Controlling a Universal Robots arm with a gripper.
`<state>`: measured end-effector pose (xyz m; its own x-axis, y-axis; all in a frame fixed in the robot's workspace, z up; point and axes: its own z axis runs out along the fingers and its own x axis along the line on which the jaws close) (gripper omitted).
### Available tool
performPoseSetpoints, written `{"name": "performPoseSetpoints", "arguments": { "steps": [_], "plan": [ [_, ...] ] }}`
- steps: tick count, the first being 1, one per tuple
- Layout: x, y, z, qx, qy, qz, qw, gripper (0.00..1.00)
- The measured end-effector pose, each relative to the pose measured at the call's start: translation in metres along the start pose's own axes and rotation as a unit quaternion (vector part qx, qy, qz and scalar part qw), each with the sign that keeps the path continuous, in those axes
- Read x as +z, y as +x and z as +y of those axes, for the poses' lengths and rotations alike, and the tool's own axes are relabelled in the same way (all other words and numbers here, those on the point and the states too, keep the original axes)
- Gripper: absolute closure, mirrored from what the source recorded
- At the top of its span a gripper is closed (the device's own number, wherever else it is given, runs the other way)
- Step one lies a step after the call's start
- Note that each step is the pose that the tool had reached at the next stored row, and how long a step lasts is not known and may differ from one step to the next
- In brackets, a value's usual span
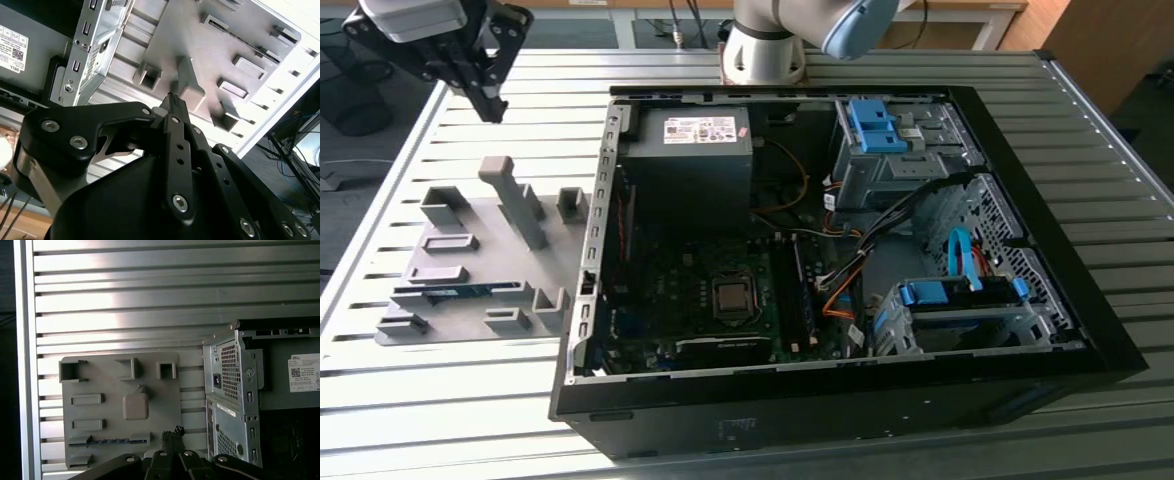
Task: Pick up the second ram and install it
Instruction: 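Reach for the second ram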
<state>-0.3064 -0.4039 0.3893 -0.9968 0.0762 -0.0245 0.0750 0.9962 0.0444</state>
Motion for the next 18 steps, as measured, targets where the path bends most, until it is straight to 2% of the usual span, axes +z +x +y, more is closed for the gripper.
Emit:
{"name": "performPoseSetpoints", "arguments": {
  "steps": [18],
  "plan": [
    [-0.0004, 0.0212, -0.0016, 0.000, 0.0000, 0.0000, 1.0000, 0.89]
  ]
}}
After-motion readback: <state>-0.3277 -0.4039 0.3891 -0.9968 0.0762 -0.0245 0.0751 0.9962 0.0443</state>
